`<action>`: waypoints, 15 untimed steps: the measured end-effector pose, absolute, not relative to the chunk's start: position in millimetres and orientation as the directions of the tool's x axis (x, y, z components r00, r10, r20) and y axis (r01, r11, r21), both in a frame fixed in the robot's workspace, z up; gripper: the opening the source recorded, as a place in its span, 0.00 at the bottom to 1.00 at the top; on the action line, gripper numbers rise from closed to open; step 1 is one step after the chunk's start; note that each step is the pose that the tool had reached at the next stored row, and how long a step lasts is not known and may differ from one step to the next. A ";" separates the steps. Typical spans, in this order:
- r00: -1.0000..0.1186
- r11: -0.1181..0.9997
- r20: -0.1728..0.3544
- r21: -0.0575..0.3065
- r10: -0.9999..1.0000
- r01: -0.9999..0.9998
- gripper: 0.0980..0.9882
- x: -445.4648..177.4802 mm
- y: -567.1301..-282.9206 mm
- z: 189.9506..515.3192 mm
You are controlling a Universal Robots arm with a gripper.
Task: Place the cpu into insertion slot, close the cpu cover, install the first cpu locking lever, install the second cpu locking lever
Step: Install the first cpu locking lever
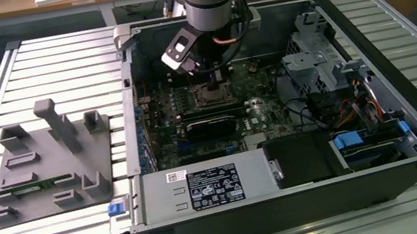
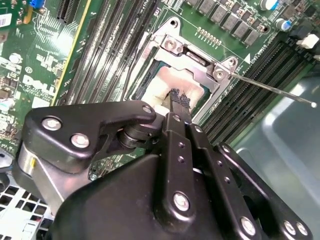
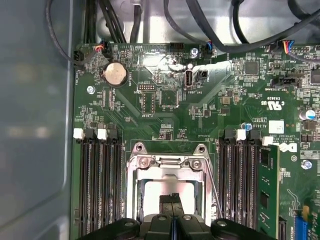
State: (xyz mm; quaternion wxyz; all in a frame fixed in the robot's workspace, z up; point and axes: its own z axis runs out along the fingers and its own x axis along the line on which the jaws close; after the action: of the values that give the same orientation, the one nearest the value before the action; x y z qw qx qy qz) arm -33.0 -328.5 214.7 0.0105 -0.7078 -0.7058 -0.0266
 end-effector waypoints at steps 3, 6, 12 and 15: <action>0.002 -0.003 0.053 0.023 0.999 1.000 0.01 -33.0 -328.5 221.3; 0.002 -0.003 0.053 0.023 0.999 1.000 0.01 -33.0 -328.6 229.5; 0.002 -0.003 0.052 0.023 0.999 1.000 0.01 -33.0 -328.6 249.7; 0.002 -0.003 0.053 0.023 0.999 1.000 0.01 -33.0 -328.6 259.2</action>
State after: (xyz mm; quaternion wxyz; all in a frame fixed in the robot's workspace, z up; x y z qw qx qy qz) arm -33.0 -328.6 259.2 0.0105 -0.7078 -0.7058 -0.0266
